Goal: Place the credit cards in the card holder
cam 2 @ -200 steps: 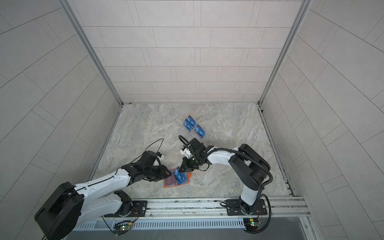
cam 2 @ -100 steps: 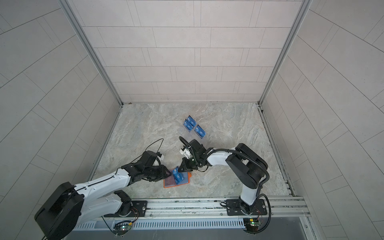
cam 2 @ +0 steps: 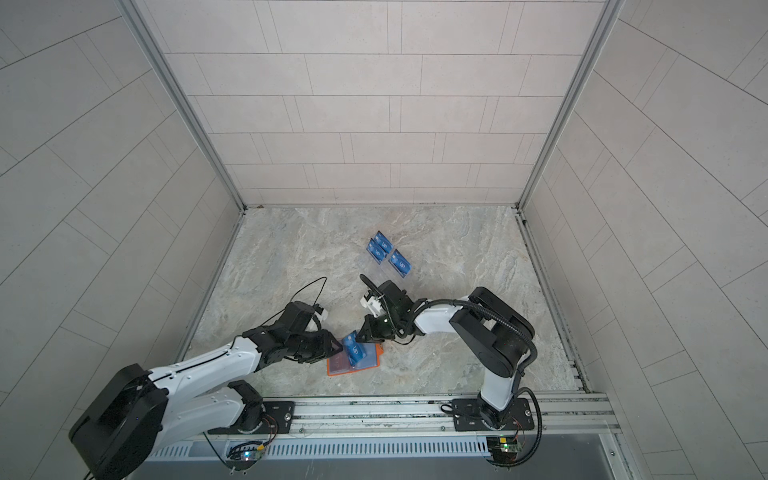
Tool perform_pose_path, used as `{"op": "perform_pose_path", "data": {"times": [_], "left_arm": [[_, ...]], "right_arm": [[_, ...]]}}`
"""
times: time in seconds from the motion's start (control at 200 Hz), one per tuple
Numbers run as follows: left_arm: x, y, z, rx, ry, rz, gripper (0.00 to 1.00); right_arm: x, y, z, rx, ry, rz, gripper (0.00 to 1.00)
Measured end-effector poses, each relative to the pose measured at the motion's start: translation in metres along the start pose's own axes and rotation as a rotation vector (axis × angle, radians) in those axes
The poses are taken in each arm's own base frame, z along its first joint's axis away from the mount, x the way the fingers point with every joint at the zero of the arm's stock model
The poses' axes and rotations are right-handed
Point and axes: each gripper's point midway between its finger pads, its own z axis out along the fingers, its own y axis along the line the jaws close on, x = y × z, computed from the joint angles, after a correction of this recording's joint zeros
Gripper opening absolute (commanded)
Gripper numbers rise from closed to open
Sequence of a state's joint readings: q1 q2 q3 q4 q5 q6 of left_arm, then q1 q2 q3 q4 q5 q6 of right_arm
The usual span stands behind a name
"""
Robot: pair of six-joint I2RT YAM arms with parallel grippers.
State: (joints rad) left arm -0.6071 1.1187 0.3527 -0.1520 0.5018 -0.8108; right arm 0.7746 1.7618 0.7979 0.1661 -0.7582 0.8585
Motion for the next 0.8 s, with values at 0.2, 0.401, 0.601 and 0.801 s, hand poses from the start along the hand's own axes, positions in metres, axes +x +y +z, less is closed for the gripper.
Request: {"op": "perform_pose_path", "data": {"times": [0.2, 0.401, 0.601, 0.801], "left_arm": [[0.000, 0.000, 0.000, -0.001, 0.000, 0.000, 0.35], [0.000, 0.000, 0.000, -0.001, 0.000, 0.002, 0.35], [0.000, 0.000, 0.000, -0.001, 0.000, 0.007, 0.35], [0.000, 0.000, 0.000, -0.001, 0.000, 0.007, 0.35]], "right_arm": [[0.001, 0.003, 0.005, -0.006, -0.005, 0.005, 0.00], [0.000, 0.004, 0.007, -0.015, -0.012, 0.021, 0.00], [0.002, -0.001, 0.009, -0.020, -0.028, 0.061, 0.00], [0.004, -0.003, 0.012, -0.010, -0.059, 0.093, 0.00]]}}
